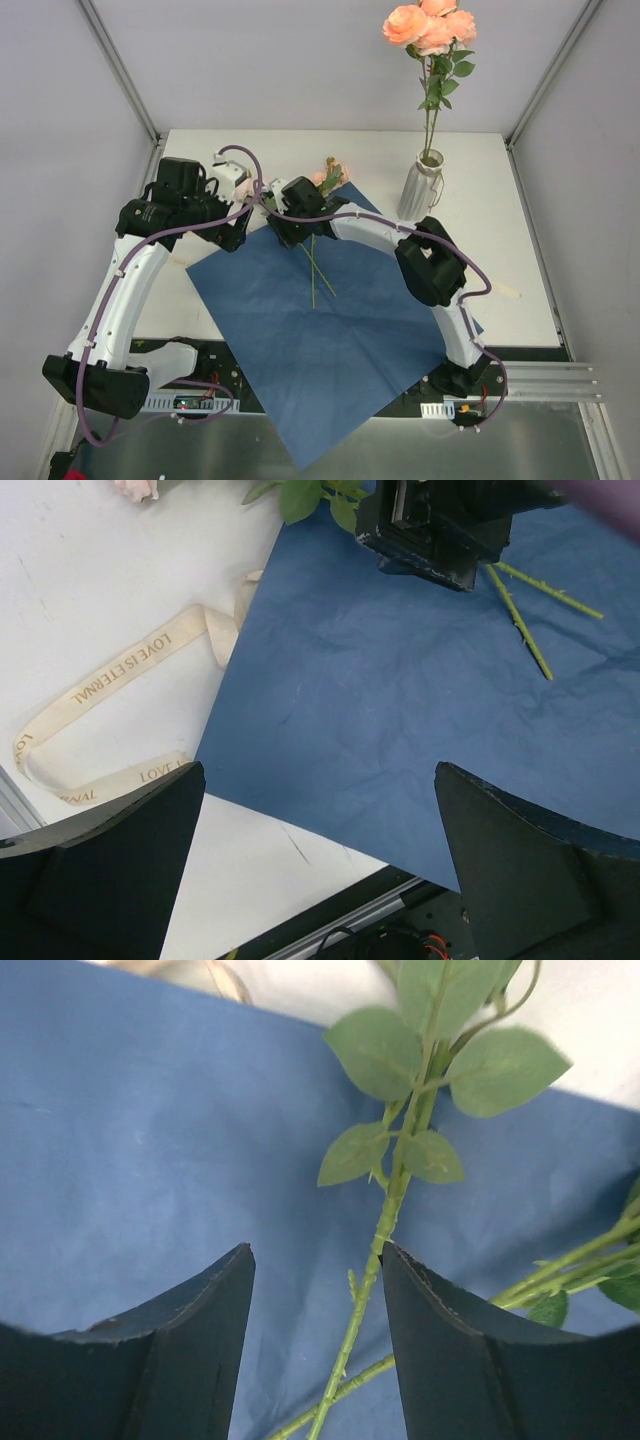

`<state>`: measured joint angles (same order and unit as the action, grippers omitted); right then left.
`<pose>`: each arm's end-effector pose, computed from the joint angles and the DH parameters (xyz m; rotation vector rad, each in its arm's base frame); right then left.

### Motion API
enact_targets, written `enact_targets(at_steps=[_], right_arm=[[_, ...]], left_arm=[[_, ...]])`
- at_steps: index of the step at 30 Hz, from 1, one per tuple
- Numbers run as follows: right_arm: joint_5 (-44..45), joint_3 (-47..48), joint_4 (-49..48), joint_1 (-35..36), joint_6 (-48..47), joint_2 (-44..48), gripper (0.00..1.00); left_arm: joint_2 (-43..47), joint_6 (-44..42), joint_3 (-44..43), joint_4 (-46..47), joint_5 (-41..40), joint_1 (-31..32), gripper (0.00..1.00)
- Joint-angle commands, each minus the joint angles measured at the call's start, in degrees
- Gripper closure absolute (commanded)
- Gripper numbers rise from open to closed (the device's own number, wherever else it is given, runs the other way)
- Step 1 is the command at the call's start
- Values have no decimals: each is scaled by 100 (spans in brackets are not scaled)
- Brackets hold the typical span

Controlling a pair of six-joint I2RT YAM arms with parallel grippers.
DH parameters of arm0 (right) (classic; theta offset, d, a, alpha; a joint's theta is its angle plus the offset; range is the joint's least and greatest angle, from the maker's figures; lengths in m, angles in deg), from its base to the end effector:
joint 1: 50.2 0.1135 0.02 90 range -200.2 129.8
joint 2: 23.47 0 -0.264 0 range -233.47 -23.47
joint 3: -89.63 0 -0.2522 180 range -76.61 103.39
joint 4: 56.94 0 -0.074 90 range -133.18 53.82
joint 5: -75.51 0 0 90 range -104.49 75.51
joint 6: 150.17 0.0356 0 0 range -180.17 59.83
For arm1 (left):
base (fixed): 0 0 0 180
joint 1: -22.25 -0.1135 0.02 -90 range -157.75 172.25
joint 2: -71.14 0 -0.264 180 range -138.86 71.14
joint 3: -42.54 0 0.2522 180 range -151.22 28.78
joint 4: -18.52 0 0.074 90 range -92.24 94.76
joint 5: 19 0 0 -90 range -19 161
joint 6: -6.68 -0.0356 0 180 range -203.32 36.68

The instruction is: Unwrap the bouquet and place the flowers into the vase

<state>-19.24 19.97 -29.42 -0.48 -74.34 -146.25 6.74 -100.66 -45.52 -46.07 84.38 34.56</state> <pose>0.3166 0.3781 0.2108 -1.2548 1.9282 0.4186 0.2122 -0.0547 0.3816 0.6977 2.1615 -0.2204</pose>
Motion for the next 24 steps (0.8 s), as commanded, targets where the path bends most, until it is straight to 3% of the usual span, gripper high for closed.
enact_targets(at_steps=[1, 14, 24], right_arm=[[88, 248, 338, -32, -77, -184, 43], [238, 371, 241, -58, -77, -431, 44], [291, 783, 390, -172, 2, -844, 52]], left_arm=[[138, -59, 30, -103, 182, -10, 1], [121, -15, 153, -94, 200, -1, 1], [174, 12, 100, -94, 173, -10, 1]])
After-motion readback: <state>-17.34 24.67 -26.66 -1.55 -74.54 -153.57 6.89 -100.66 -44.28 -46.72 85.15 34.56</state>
